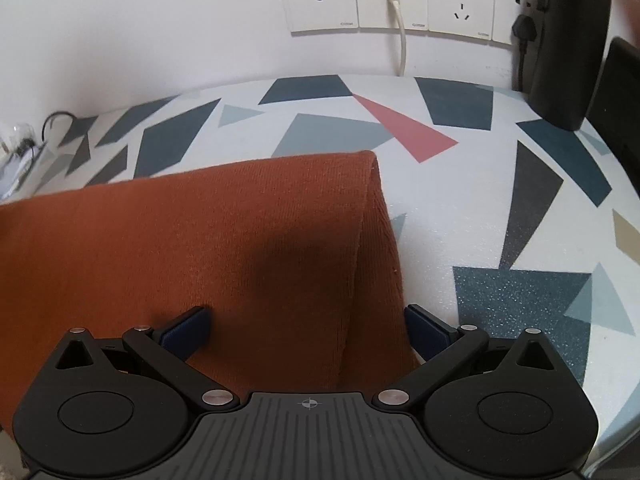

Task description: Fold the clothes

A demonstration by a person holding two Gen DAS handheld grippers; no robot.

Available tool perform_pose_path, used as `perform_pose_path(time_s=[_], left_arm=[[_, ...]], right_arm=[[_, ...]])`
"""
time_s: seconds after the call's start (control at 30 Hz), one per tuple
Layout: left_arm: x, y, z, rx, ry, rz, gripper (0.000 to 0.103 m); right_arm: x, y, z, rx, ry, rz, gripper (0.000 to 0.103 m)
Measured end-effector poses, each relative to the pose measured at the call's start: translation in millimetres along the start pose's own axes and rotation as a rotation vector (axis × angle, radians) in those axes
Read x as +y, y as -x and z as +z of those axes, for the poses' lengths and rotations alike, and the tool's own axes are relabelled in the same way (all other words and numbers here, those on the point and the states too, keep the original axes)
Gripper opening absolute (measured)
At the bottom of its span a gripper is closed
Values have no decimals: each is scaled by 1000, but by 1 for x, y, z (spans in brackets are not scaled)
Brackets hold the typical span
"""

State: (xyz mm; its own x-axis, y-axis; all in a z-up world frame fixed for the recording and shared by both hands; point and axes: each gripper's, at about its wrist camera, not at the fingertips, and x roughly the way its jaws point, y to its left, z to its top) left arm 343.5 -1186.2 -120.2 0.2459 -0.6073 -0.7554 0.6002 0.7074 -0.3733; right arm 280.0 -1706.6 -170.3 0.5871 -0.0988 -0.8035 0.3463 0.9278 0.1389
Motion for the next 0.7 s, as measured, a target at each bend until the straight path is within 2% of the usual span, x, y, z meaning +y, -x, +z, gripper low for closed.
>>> perform_pose_path(time_s=[0.2, 0.3, 0.57, 0.7], left_arm=[[-23, -13, -1, 15, -94, 129, 103], [-28, -16, -3, 26, -123, 160, 103], [-27, -17, 3, 69, -77, 182, 103], [-32, -21, 6, 81, -34, 219, 103]], right_arm=[[3, -1, -1, -3, 7, -23, 102], [3, -1, -1, 0, 5, -24, 102], [4, -4, 3, 21, -12, -39, 102], [7, -5, 6, 39, -46, -43, 102]])
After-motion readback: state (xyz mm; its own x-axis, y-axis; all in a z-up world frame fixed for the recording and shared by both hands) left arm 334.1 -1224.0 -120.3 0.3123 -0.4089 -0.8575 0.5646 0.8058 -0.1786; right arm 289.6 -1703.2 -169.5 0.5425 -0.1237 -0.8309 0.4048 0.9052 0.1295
